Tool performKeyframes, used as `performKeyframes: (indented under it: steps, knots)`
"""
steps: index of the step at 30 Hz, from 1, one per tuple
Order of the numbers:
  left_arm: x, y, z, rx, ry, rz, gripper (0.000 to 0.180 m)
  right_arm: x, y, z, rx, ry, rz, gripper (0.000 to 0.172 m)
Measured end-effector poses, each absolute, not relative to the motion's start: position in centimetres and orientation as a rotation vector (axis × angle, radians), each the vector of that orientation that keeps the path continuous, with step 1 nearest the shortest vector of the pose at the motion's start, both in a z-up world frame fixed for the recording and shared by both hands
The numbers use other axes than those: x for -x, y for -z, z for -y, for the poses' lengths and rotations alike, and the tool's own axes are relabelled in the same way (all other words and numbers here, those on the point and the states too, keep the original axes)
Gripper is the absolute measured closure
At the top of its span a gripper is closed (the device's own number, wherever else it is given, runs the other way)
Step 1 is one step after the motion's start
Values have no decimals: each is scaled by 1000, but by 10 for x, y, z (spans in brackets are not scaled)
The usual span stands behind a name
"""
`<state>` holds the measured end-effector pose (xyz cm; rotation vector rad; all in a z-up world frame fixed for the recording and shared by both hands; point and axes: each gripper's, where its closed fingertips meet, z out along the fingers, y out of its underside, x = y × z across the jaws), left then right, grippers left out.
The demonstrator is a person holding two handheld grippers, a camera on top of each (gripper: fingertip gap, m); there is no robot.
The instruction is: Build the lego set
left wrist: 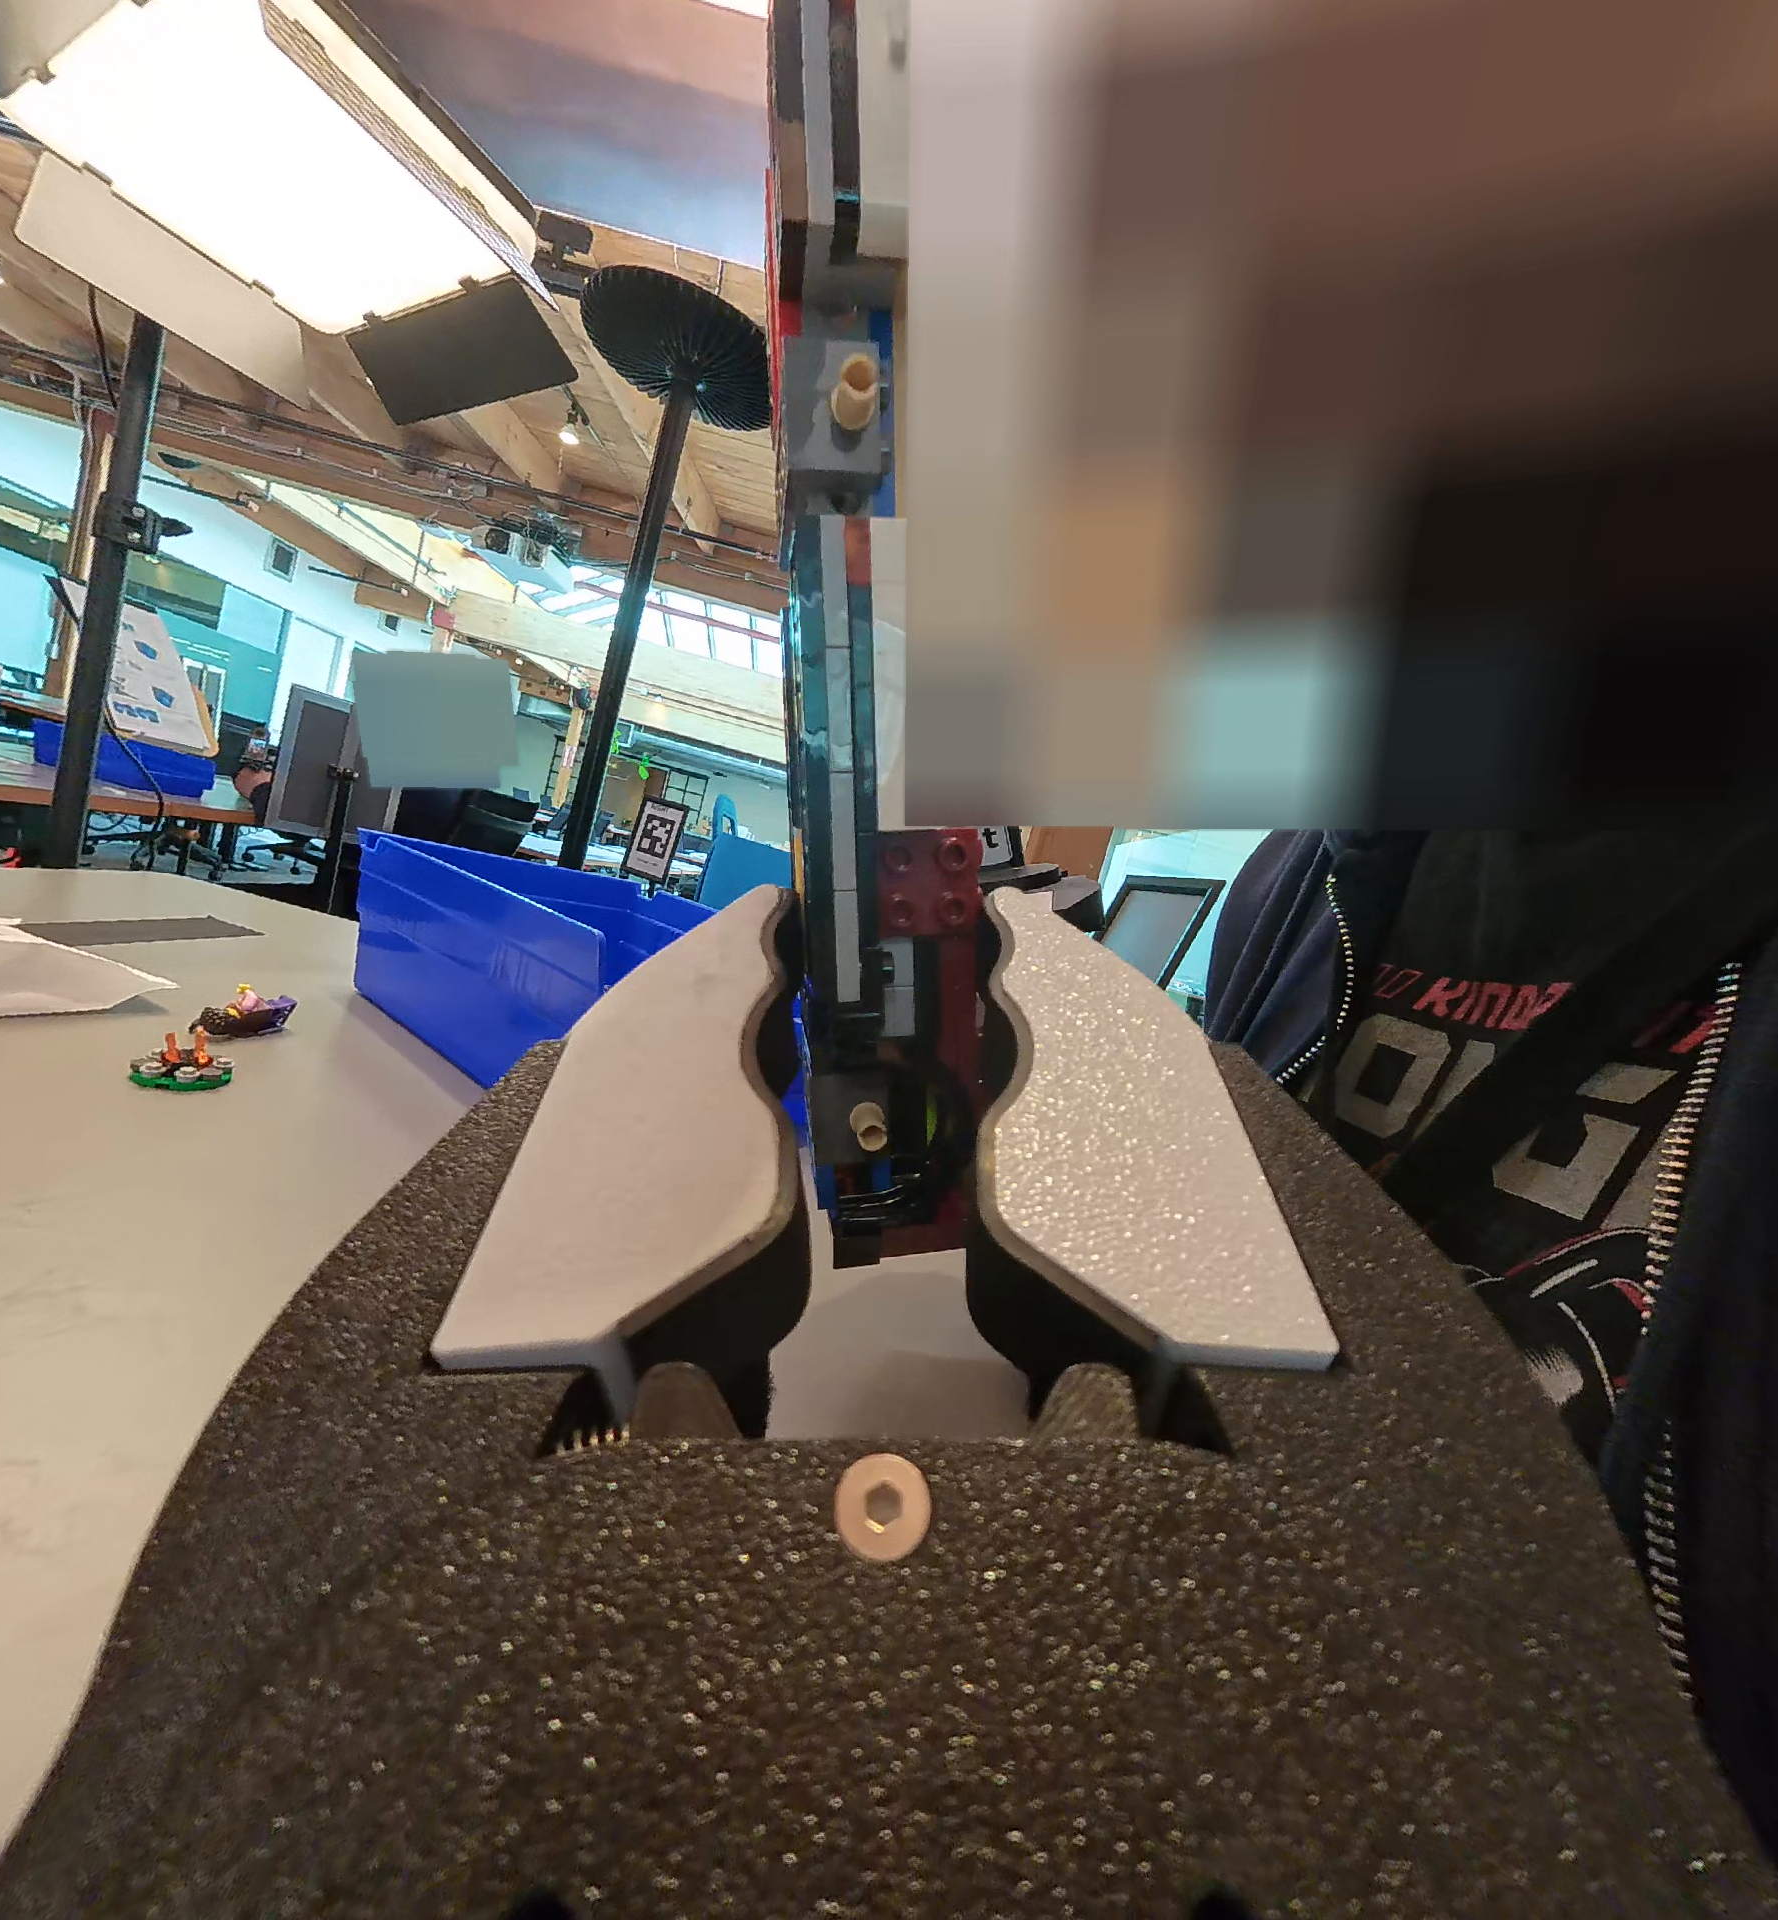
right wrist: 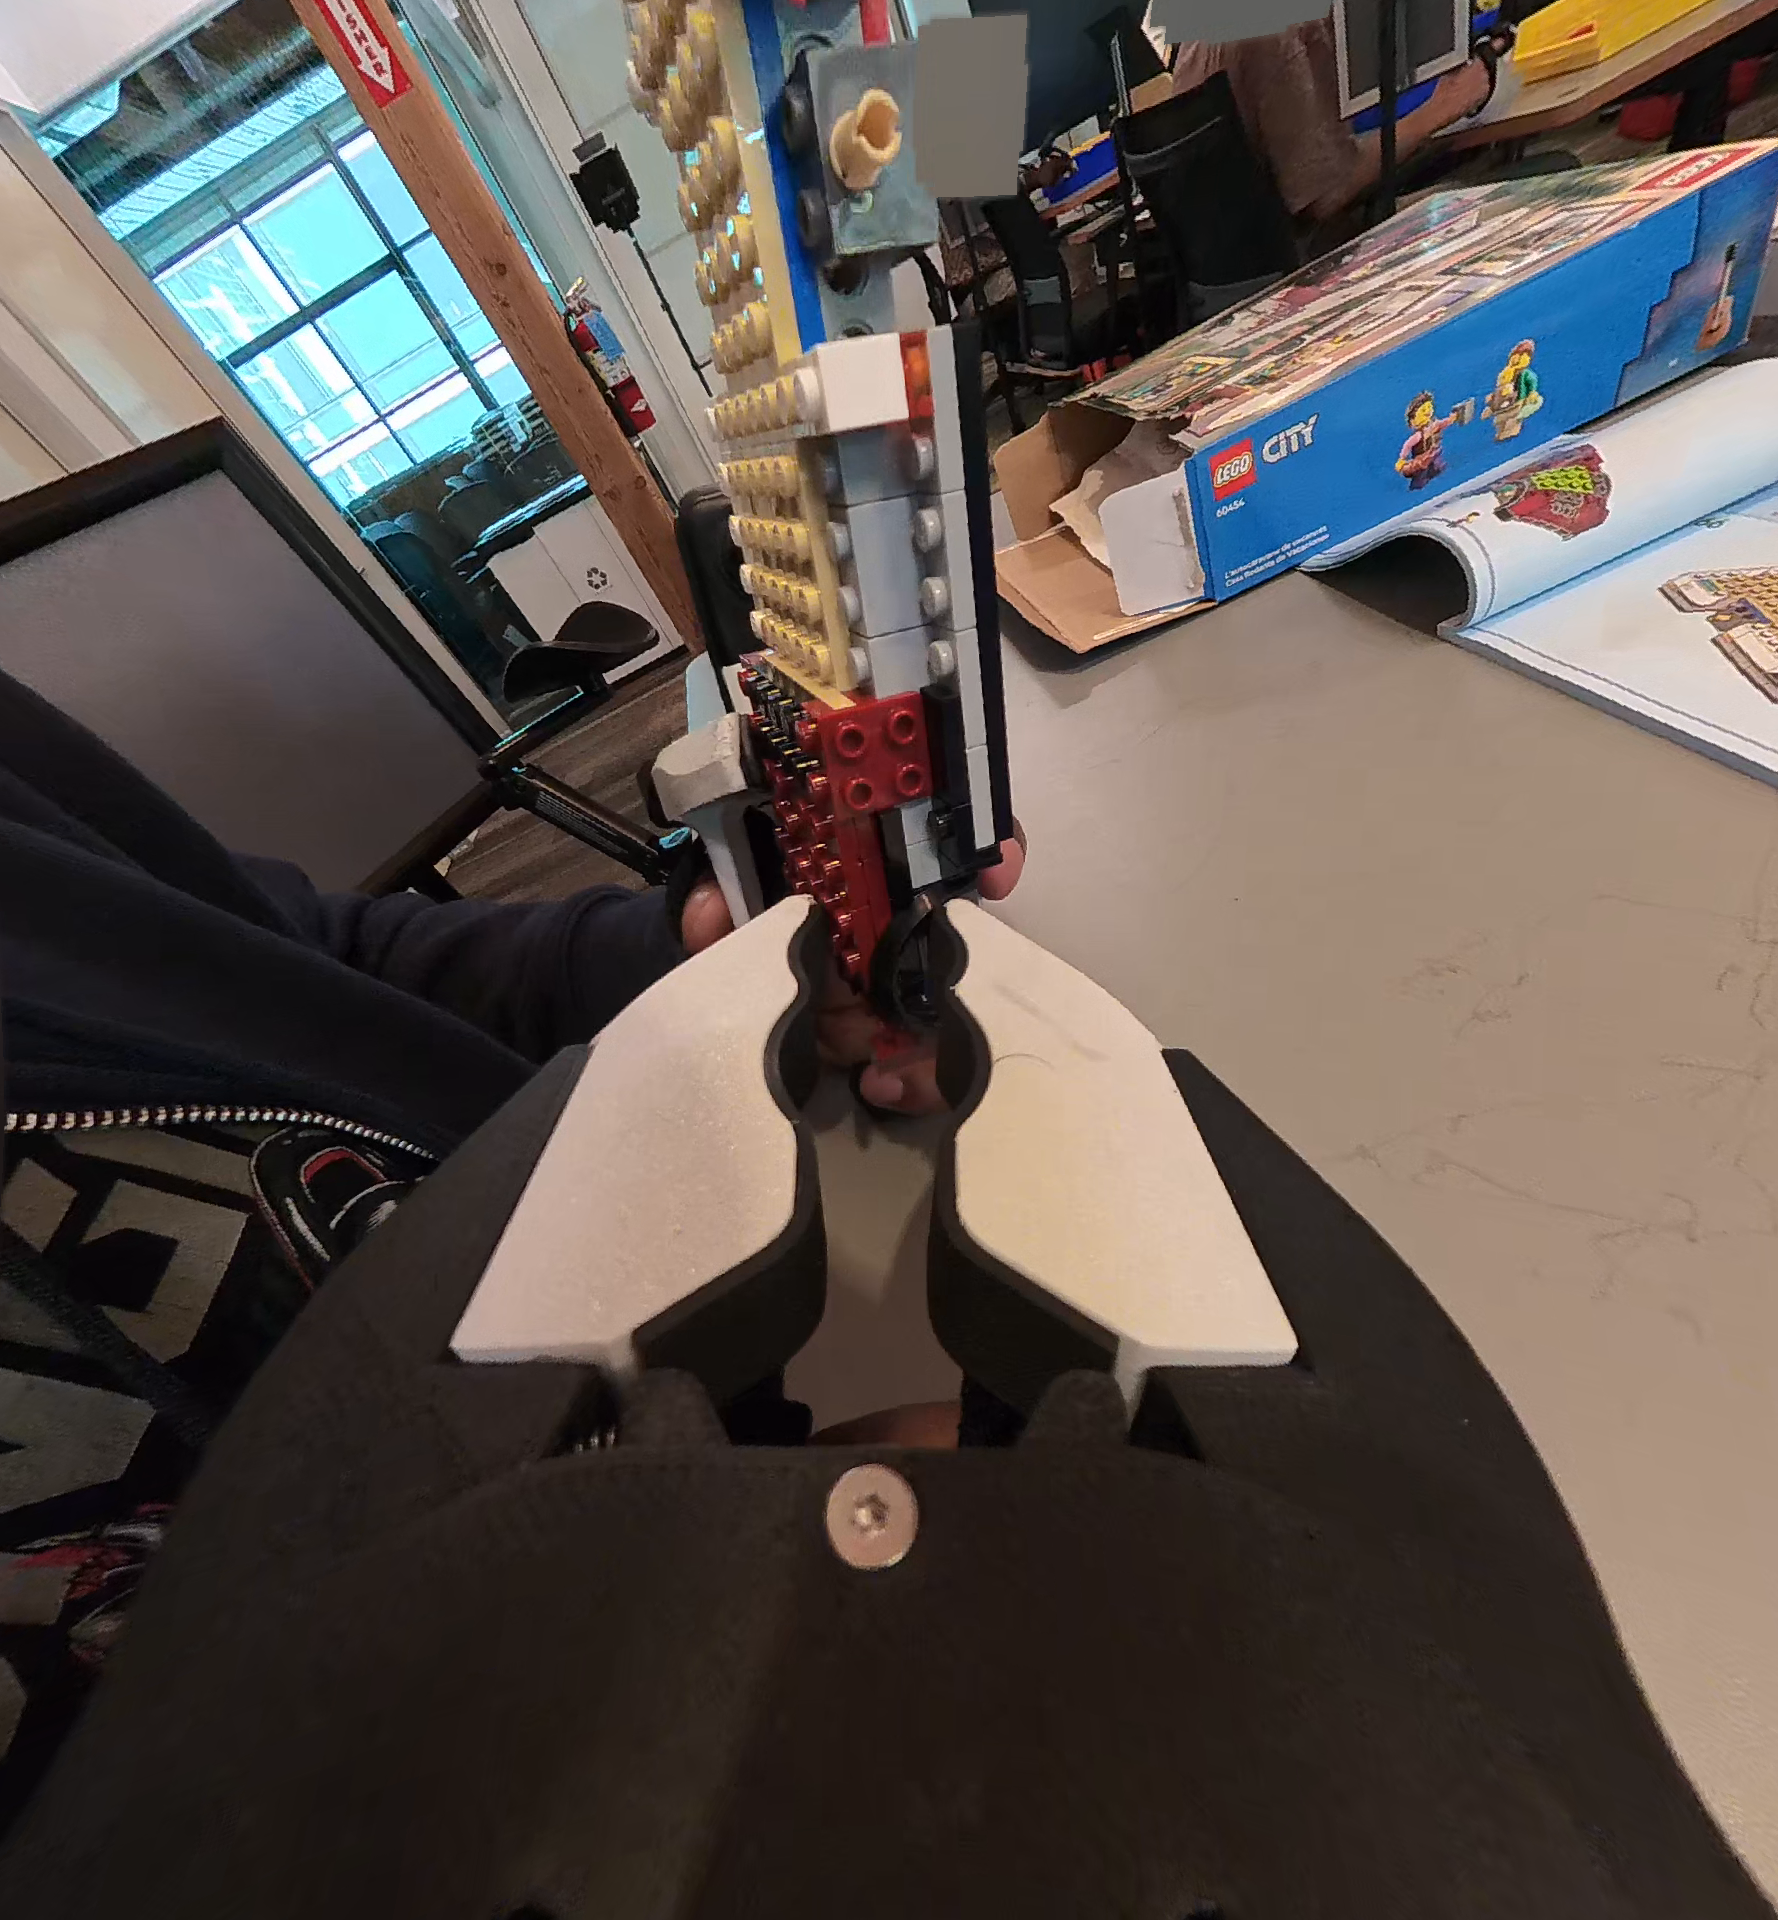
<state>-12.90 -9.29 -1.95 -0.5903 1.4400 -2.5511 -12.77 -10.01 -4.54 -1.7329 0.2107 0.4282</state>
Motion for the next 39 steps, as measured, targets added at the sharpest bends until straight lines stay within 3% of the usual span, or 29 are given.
performKeyframes:
  steps: [6,12,39]
  knots:
    - [129,17,88,573,2565,-1411,148,129,43,98,1698,-437,-192,152]
    - [132,16,88,553,2583,-1407,148,127,35,100,1674,-399,-174,136]
    - [135,14,87,567,2757,-1417,148,128,30,96,1618,-449,-156,144]
